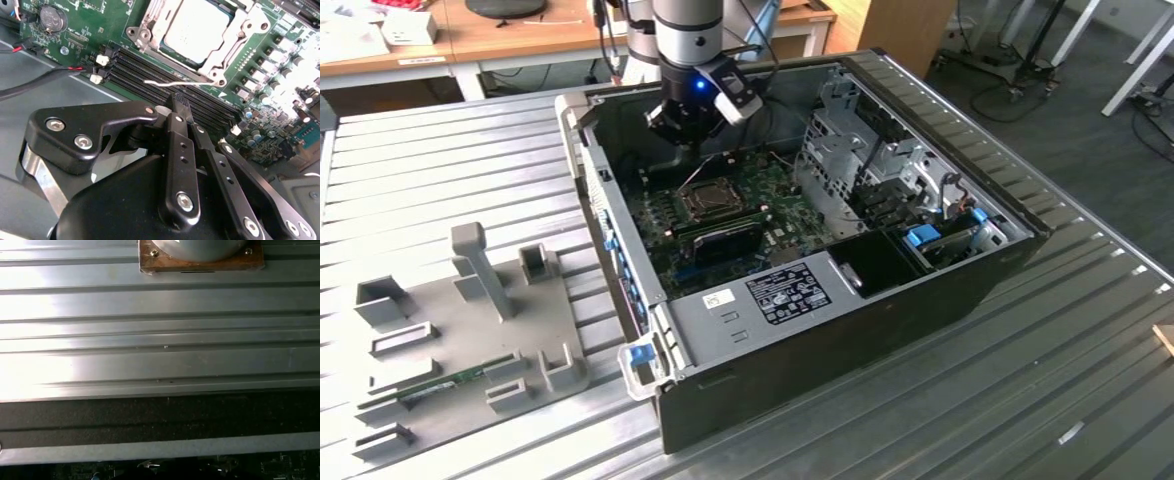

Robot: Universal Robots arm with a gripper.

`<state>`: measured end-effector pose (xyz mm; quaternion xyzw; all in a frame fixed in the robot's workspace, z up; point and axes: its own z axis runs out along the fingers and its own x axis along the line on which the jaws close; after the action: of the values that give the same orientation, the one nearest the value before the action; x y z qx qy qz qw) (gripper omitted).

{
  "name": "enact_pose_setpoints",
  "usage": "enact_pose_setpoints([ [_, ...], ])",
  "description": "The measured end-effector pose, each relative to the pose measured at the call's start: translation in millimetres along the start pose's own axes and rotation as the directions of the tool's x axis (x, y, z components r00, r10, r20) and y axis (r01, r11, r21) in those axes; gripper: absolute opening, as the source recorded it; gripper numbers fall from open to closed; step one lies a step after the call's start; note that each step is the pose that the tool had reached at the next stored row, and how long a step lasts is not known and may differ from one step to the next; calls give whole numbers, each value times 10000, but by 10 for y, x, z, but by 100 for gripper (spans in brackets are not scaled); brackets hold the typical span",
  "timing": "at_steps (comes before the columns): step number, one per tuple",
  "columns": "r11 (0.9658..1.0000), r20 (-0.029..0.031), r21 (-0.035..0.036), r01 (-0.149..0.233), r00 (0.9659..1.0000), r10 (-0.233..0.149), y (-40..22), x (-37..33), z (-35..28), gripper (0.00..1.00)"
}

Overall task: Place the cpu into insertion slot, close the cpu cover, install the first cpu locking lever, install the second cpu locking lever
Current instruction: 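Install the first cpu locking lever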

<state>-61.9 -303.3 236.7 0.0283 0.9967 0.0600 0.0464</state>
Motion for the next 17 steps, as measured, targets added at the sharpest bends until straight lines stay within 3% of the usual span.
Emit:
enact_pose_setpoints([
  [3,10000,58,-6,10,10000,-10,-17,5,4,10],
  [14,10000,97,-18,16,10000,-16,-22,9,16,10],
  [17,9993,105,-362,-14,9999,18,-28,9,16,10],
])
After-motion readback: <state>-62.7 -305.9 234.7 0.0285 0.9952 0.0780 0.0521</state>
